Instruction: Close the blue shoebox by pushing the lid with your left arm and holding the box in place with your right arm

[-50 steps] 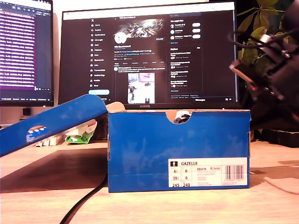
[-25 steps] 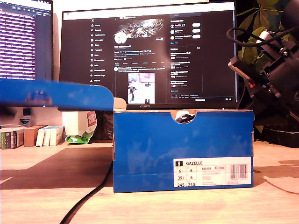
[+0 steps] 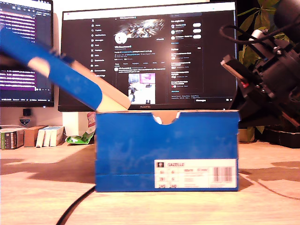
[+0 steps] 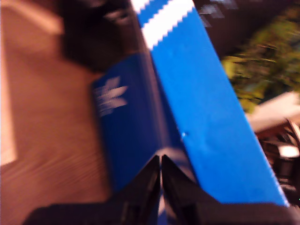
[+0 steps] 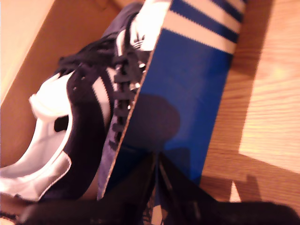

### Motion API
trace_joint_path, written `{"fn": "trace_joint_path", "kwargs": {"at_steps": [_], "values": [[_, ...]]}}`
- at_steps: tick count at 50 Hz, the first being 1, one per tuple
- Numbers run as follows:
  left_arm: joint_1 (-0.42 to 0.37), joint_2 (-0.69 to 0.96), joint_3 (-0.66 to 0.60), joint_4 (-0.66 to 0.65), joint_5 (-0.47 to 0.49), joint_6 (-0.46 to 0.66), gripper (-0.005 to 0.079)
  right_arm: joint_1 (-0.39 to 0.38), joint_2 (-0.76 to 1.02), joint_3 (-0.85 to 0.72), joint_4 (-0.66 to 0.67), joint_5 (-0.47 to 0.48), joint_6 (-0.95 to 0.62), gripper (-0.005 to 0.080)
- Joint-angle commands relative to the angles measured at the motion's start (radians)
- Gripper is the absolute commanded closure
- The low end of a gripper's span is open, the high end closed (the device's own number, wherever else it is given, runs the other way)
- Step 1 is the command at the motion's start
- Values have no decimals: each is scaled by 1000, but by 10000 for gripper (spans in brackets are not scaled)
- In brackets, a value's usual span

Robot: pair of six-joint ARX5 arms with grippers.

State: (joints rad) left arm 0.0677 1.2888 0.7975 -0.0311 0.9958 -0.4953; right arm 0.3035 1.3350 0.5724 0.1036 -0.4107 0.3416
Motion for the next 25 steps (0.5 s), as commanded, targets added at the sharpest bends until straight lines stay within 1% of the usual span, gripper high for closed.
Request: {"fn": "trace_joint_path", "kwargs": {"at_steps": [1,9,14,18,19,23,25], "values": [[-39,-15,20,10,5,-12,761,10,4,6,8,-9,1,763],[-131,-15,66,11,-21,-29,761,9,4,6,12,-8,-2,763],[-199,-15,85,15,-42,-37,761,-4,4,7,11,-5,-10,763],[-259,-15,87,53,-71,-59,761,-25,4,7,11,-6,-10,763],[-274,-15,87,64,-87,-82,761,-31,4,7,10,-6,-10,763],[-338,-15,87,106,-116,-114,761,-59,4,8,7,-6,-25,763],[-374,-14,87,129,-117,-117,761,-76,4,10,4,-6,-28,763]]}}
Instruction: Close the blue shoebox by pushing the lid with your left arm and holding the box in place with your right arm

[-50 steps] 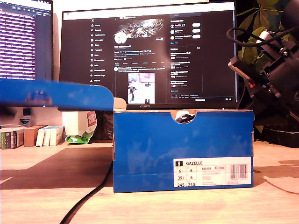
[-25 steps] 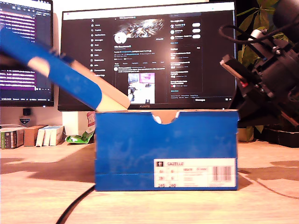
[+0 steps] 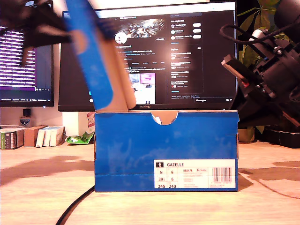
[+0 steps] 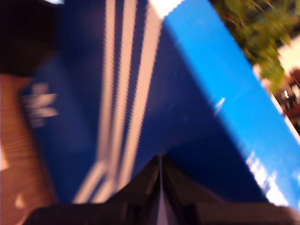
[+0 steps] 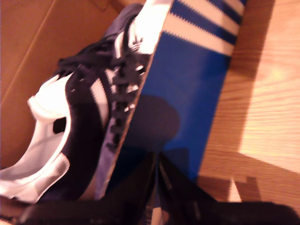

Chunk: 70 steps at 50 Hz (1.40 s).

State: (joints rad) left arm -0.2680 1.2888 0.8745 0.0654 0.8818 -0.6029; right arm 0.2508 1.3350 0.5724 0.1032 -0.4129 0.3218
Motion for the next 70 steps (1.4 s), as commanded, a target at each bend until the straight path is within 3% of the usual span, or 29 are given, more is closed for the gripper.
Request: {"fn": "trace_joint_path", "kwargs": {"at_steps": [1,7,13,25,39,49,59,70], "values": [[-51,-14,10,42,-16,-31,761,-33,4,12,2,-5,-9,763],[-152,-14,10,101,-26,-53,761,-91,4,28,-14,-14,-9,763],[-200,-14,10,91,-37,-43,761,-151,4,58,-19,-97,-8,763],[-143,-14,10,-90,-63,95,761,-222,4,156,-75,-305,23,763],[-64,-14,10,-210,-63,222,761,-191,4,182,-133,-510,94,763],[-43,-14,10,-207,-70,318,761,-127,4,182,-207,-522,94,763],[-19,-14,10,-208,-97,344,761,-89,4,182,-259,-520,67,763],[-2,-14,10,-208,-97,342,761,-80,4,182,-338,-414,-45,763]]}}
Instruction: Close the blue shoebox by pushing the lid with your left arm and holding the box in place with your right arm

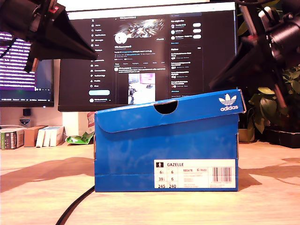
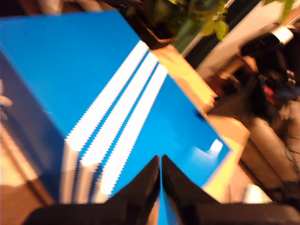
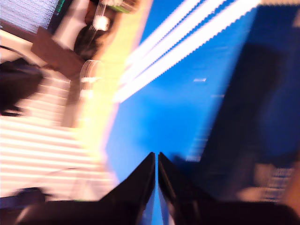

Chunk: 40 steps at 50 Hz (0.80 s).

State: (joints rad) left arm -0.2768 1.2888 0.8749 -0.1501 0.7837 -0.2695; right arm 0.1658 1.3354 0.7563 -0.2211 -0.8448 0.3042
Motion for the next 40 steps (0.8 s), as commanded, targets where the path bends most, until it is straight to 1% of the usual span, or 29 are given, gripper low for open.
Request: {"fn": "trace_joint_path", "kwargs": {"at_steps": [1,3,9,10,11,14,18,25,30,31,32,35,40], "values": [[8,-14,10,8,1,8,761,5,4,-2,-24,27,-40,763],[11,-14,10,8,0,8,761,5,5,-2,-39,33,-58,763],[26,-14,10,8,0,8,761,15,8,-2,-89,111,-125,763],[27,-14,10,8,0,8,761,16,8,-2,-90,111,-125,763],[29,-14,10,8,1,8,761,18,8,-2,-91,142,-149,763],[31,-14,10,8,0,9,761,18,8,-2,-69,167,-173,763],[33,-14,10,8,0,9,761,18,8,1,-12,168,-194,763],[36,-14,10,13,-6,8,761,1,8,48,27,172,-199,763],[37,-14,10,59,-5,4,761,2,8,95,82,171,-198,763],[37,-14,10,64,-5,4,761,2,8,106,85,171,-190,763],[37,-14,10,69,-6,-23,760,2,8,116,86,170,-172,763],[37,-14,13,74,-5,-29,761,2,8,152,82,166,-115,763],[42,-14,15,73,-27,-9,754,2,8,201,82,168,-114,762]]}}
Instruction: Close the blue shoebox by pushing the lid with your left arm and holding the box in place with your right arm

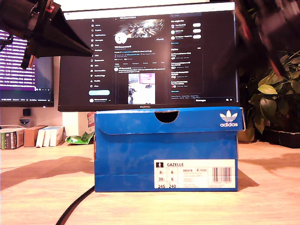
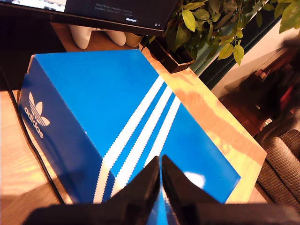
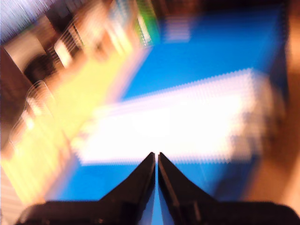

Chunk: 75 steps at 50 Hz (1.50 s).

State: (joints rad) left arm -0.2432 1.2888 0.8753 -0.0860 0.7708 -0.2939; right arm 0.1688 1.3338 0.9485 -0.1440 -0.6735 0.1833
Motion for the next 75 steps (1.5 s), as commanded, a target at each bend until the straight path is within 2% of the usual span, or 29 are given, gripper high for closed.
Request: {"fn": "trace_joint_path", "kwargs": {"at_steps": [1,4,6,8,10,19,22,23,26,34,40,48,60,71,75], "values": [[11,-14,14,9,-14,15,753,-1,10,14,6,2,4,763],[22,-20,14,9,-69,34,753,-1,10,21,19,35,-1,763],[26,-26,14,3,-130,76,753,-1,10,21,22,91,-4,762],[27,-29,14,-2,-144,85,753,-1,10,21,17,106,-17,763],[27,-38,14,-13,-206,103,754,-1,10,21,3,190,-56,763],[47,-68,14,-50,-315,200,754,-1,7,20,-18,319,-142,763],[60,-82,14,-58,-328,208,754,-1,1,20,-18,341,-166,763],[63,-86,14,-60,-339,223,754,-1,-2,20,-18,381,-188,763],[76,-100,14,-65,-346,232,754,-2,-14,20,-12,421,-195,763],[135,-145,14,-95,-360,280,754,-13,-70,17,21,478,-239,763],[170,-182,6,-112,-360,296,754,-41,-123,13,27,498,-244,763],[221,-221,-5,-113,-359,304,754,-117,-186,-9,37,497,-281,763],[229,-253,-19,-115,-359,325,754,-193,-315,-133,113,491,-282,763],[229,-334,-100,-63,-362,318,754,-204,-447,-285,174,485,-282,763],[229,-378,-147,-45,-393,309,754,-204,-492,-333,191,485,-282,763]]}}
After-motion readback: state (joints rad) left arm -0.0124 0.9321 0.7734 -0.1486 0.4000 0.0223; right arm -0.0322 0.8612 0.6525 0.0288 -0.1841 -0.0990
